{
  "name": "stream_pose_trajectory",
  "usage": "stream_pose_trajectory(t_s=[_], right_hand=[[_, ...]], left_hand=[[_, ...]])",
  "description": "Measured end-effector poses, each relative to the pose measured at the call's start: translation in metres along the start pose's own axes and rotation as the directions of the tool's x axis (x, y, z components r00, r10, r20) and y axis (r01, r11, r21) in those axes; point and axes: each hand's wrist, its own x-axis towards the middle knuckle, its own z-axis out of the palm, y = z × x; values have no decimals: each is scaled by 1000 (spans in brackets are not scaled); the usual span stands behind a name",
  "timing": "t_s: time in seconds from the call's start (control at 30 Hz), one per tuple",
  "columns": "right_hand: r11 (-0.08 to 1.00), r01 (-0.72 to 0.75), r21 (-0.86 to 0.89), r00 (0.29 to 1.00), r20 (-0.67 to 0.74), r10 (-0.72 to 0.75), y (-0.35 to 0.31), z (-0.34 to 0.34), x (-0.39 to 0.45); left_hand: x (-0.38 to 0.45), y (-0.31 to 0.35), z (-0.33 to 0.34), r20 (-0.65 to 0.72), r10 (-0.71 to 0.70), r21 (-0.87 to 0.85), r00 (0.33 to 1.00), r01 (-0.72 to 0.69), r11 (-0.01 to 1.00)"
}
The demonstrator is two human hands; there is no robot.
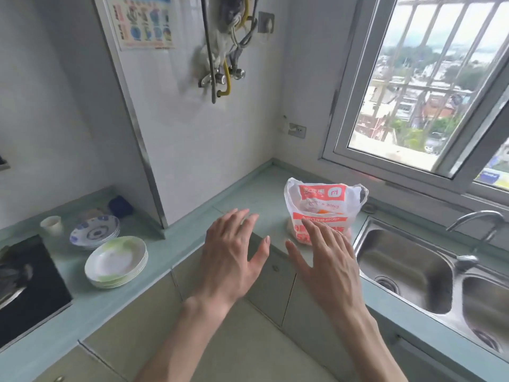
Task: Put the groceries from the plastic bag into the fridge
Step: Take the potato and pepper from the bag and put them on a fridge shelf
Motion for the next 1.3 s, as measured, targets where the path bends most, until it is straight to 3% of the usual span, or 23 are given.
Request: stream_pose_trajectory(t_s=[0.33,0.7,1.0,1.3], right_hand=[[987,-146,-67,989,-33,144,9,56,85],[926,-354,-129,935,-65,348,80,73,110],[917,-384,-109,923,-46,381,161,110,162],[935,-346,-82,932,88,353,232,160,227]], left_hand=[[106,-48,67,77,130,-92,989,-122,988],[175,-34,156,191,232,-225,954,-187,956],[237,-2,236,238,259,-261,936,-195,945],[294,28,317,330,268,-210,905,-206,956]])
